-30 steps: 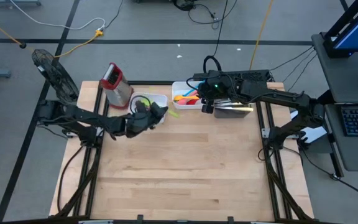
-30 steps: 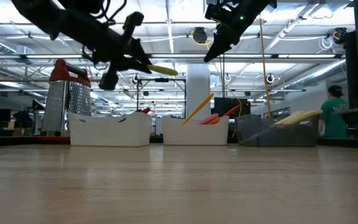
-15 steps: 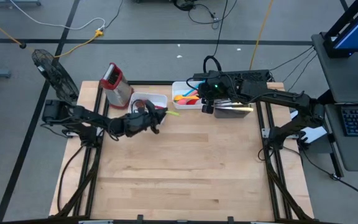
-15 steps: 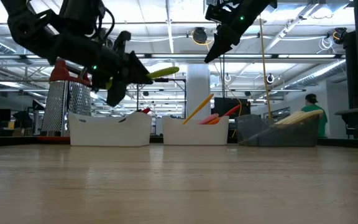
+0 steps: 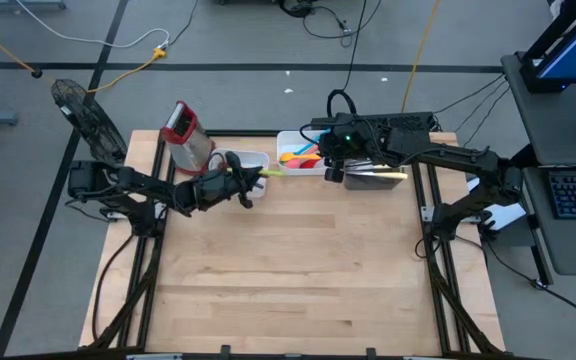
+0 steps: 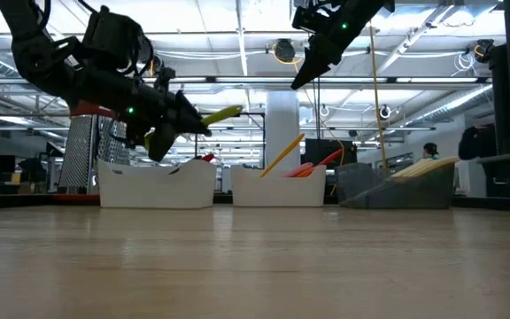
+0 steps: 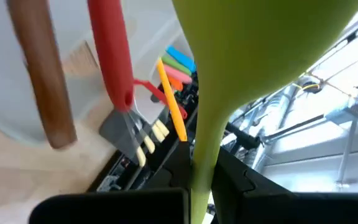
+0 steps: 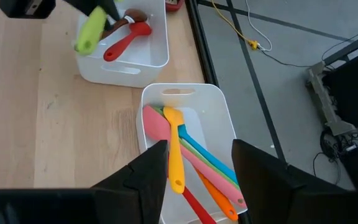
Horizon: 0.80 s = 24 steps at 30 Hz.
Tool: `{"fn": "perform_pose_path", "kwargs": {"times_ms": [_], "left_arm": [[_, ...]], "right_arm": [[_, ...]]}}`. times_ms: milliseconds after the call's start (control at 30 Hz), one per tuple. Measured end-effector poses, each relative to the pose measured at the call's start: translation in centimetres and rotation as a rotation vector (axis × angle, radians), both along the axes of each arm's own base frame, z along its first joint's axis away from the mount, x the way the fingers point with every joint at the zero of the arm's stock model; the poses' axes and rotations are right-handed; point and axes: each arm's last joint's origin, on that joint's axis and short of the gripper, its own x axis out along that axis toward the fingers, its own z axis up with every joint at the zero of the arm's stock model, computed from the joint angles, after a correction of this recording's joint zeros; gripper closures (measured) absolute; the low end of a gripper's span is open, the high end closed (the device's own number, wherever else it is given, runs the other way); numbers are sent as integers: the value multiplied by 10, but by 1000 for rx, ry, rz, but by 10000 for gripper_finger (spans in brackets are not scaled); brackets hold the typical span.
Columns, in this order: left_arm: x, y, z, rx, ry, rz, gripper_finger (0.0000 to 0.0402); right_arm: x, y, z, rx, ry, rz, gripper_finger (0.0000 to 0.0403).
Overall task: Pick & Place Kitchen Items
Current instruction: Put the green serving spoon into the left white bin
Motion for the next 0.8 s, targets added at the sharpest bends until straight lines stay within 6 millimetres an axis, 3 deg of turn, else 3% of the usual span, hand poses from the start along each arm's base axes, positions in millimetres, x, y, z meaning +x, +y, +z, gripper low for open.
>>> {"fn": "perform_pose_path", "kwargs": {"times_ms": [467,800], "left_arm": [[-17,26,-8,-64,-44,-43,378],[-21,37,-10,-73,-31,-11,324]], "right_arm": [[-3,-9,1,-3,-10,-30,232],[-3,-9,1,-3,-10,-30,232]]}}
